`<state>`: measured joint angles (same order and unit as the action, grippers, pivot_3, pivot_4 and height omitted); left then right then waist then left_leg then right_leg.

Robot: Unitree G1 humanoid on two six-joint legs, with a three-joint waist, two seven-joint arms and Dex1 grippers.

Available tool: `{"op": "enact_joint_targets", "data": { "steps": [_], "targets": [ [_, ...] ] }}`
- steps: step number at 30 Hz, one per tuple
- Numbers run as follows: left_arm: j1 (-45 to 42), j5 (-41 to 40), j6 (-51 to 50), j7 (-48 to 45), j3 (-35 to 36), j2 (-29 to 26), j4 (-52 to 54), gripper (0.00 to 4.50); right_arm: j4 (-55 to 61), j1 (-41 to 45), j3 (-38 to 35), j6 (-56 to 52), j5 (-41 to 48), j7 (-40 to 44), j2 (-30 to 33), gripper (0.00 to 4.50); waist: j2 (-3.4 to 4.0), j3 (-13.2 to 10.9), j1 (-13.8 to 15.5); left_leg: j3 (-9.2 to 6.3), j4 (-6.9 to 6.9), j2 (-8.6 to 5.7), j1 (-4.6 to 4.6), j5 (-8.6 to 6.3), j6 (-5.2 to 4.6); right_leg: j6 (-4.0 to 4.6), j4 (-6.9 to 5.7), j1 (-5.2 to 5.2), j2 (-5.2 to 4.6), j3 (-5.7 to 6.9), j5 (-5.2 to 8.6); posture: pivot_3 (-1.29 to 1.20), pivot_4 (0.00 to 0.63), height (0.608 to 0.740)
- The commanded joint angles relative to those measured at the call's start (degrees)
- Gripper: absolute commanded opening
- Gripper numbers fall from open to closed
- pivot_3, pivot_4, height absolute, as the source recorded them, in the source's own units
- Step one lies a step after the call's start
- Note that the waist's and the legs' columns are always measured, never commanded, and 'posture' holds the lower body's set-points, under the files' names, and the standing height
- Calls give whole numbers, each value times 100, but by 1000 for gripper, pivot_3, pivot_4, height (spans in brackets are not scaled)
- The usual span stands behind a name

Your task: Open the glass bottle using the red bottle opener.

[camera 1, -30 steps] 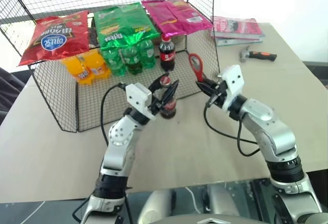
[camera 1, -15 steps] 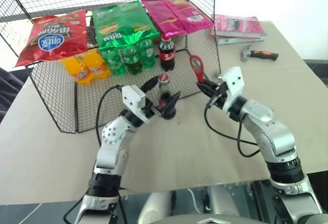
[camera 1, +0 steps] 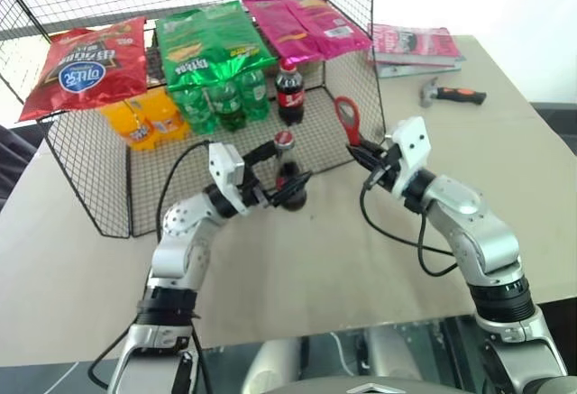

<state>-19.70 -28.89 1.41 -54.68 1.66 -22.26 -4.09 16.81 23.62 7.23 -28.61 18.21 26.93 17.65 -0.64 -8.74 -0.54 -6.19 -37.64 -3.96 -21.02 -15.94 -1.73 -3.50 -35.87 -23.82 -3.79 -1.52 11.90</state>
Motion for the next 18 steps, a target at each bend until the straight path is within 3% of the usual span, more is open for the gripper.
{"op": "enact_joint_targets", "data": {
  "steps": [1, 14, 17, 18],
  "targets": [
    [-259, -30, 32, -176, 108, -59, -103, 4444, 168, 4, -152, 53, 17, -36, -18, 0, 0, 0, -7, 0, 0, 0, 0, 0, 0, 0, 0, 0, 0, 0, 0, 0, 150, 740],
    [-408, -49, -38, -409, 178, -85, -238, 4444, 156, 6, -162, 45, 22, -22, -7, 0, 0, 0, -16, 1, 19, 0, 0, 1, 1, 0, 2, -9, -3, -3, 0, 0, 150, 740],
    [-423, -56, -1, -433, 199, -50, -276, 3793, 149, 17, -162, 41, 20, -7, 5, 0, 0, 0, -16, 0, 19, 0, 0, 1, 1, 0, 2, -9, -3, -3, 0, 0, 150, 740],
    [-434, -51, 14, -434, 205, -42, -294, 3313, 145, 24, -166, 37, 20, -1, 11, 0, 0, 0, -16, 1, 19, 0, 0, 1, 1, 0, 2, -9, -3, -3, 0, 0, 150, 740]
  ]
}}
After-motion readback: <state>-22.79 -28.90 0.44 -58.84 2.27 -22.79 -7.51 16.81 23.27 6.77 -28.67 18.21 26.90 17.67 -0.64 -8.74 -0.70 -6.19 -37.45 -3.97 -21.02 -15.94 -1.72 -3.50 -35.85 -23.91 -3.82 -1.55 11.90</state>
